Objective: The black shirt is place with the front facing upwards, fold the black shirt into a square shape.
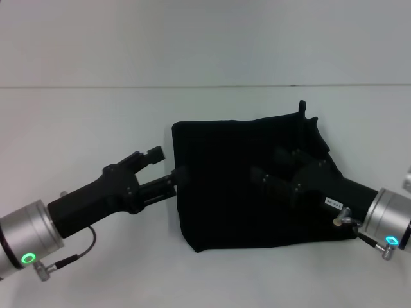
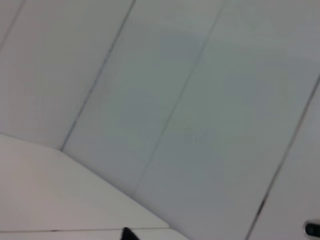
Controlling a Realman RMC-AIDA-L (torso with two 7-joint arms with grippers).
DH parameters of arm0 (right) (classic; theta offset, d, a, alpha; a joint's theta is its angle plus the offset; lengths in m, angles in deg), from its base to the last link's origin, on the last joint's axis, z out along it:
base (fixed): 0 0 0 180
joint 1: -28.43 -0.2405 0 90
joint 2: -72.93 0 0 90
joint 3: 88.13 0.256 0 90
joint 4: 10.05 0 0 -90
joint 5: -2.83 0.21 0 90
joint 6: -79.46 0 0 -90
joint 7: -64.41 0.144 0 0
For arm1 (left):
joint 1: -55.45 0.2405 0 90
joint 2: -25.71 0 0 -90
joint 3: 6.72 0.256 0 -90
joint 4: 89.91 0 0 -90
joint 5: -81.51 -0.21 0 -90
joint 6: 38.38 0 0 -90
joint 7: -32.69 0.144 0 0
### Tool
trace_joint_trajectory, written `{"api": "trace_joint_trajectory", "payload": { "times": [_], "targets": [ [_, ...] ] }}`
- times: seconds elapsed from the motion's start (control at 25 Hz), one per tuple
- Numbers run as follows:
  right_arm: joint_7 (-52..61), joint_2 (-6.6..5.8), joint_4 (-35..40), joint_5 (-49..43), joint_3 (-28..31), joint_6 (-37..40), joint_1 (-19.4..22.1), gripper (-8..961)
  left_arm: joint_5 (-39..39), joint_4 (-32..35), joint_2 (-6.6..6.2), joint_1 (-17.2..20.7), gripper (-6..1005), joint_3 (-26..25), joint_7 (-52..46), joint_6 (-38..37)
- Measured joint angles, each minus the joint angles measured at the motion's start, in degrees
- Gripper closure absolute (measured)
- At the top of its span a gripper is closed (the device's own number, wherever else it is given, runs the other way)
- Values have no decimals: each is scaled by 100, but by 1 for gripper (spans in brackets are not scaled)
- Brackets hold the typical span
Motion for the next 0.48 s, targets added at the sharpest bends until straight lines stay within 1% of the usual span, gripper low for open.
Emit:
{"api": "trace_joint_trajectory", "payload": {
  "times": [0.12, 0.2, 0.48],
  "targets": [
    [94, 3, -66, 24, -31, -487, -48, 115, -1, -5, -10, 78, 51, -132, 4, 17],
    [182, -2, -47, 53, 32, -678, 1, 115, -1, -23, -11, 104, 51, -189, 7, 19],
    [221, -43, 2, 70, 433, -863, 248, 114, -12, -55, -5, 118, 51, -215, -7, 79]
  ]
}}
